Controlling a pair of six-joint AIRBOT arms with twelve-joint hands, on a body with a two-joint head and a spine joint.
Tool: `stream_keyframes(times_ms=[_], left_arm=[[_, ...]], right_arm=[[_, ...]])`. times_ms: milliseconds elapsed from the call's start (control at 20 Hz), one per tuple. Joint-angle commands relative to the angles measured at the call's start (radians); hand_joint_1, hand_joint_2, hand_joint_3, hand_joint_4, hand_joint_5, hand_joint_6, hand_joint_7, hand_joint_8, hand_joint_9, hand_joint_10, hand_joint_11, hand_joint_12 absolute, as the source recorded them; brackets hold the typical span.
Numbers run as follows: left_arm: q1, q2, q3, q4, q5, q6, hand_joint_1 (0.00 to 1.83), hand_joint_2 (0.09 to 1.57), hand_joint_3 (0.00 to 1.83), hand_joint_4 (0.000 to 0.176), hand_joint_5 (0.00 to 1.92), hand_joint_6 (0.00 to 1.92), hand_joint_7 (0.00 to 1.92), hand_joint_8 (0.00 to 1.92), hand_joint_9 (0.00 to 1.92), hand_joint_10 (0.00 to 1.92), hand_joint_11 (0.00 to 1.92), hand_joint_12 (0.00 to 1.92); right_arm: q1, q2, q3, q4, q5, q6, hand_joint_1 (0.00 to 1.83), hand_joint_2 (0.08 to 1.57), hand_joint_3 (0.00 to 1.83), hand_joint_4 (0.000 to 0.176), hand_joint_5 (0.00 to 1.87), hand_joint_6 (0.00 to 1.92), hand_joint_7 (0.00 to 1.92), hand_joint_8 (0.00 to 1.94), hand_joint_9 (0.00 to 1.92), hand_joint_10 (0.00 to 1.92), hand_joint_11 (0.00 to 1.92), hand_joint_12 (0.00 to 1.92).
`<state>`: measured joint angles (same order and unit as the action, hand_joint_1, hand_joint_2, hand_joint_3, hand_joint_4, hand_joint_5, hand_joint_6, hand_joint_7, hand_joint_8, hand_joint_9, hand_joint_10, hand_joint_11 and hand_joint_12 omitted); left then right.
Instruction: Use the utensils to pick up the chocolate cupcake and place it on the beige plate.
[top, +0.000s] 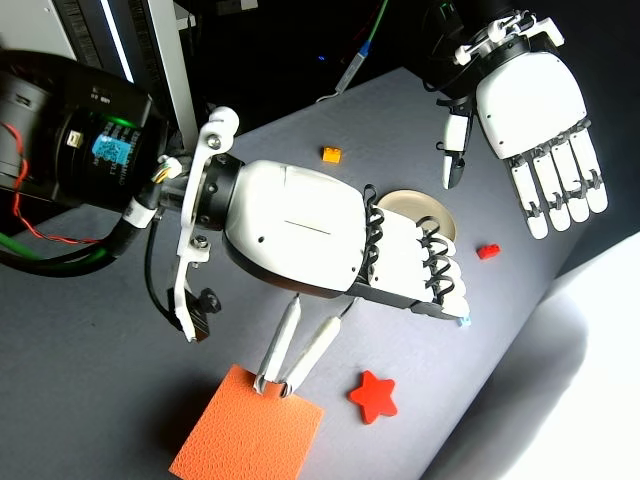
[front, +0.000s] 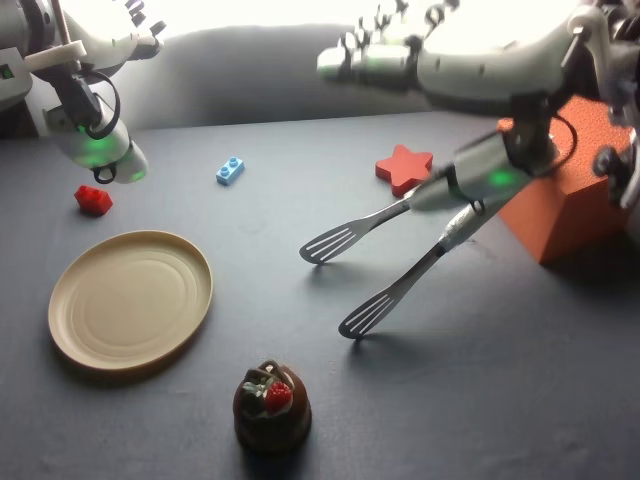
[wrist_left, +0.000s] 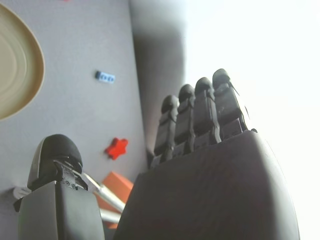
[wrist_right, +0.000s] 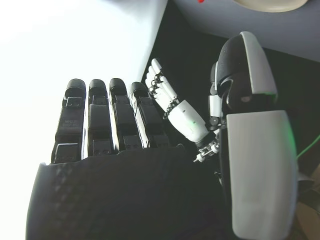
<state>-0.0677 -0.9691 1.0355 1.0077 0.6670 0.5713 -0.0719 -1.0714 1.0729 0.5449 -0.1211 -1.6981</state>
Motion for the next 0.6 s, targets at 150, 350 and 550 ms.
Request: stream_keyframes(times_ms=[150,350,550], left_arm=[[-0.013,0.01,-0.001,0.062,-0.018,0.007,0.31,1.05,0.0,0.0,0.1,0.0,0.12,0.0,0.07,0.0,0.0,0.19],[-0.014,0.01,-0.004,0.062,-0.016,0.007,0.34,1.05,0.0,0.0,0.08,0.0,0.08,0.0,0.03,0.01,0.0,0.04],[-0.014,0.011,-0.007,0.061,-0.011,0.012,0.34,1.06,0.0,0.0,0.08,0.0,0.08,0.0,0.03,0.01,0.0,0.04]], right_arm=[[0.015,-0.017,0.039,0.0,-0.05,0.012,0.75,1.11,0.02,0.0,0.0,0.0,0.0,0.0,0.0,0.0,0.0,0.0],[-0.011,-0.037,0.068,-0.163,-0.057,0.094,0.73,1.16,0.03,0.0,0.0,0.0,0.0,0.0,0.0,0.0,0.0,0.0],[-0.012,-0.06,0.075,-0.709,-0.086,0.638,0.69,1.17,0.02,0.0,0.0,0.0,0.0,0.0,0.0,0.0,0.0,0.0]])
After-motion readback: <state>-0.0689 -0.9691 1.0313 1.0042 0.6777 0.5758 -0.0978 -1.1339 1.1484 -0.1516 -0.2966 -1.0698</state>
